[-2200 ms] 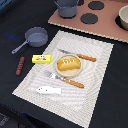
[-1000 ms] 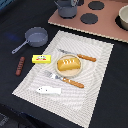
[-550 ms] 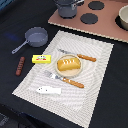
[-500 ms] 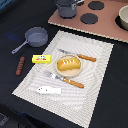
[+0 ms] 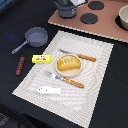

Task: Interact with the objects in diverse but meaningful ways.

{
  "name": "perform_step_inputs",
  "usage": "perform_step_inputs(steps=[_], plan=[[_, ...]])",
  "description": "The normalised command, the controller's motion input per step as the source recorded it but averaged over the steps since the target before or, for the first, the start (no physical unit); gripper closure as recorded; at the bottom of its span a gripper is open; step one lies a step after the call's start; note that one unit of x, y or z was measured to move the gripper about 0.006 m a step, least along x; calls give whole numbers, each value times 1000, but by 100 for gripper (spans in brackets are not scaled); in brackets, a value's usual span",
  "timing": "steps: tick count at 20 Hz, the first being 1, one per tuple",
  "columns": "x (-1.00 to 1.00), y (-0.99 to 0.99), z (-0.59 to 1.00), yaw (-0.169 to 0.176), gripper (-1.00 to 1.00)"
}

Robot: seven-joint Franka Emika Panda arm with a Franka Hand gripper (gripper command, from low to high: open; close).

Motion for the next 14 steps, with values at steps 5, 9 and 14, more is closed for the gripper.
perform_step_inputs(steps=[5,9,14], plan=[[9,134,-153,0,100],[22,122,-124,0,100],[288,71,355,-3,100]])
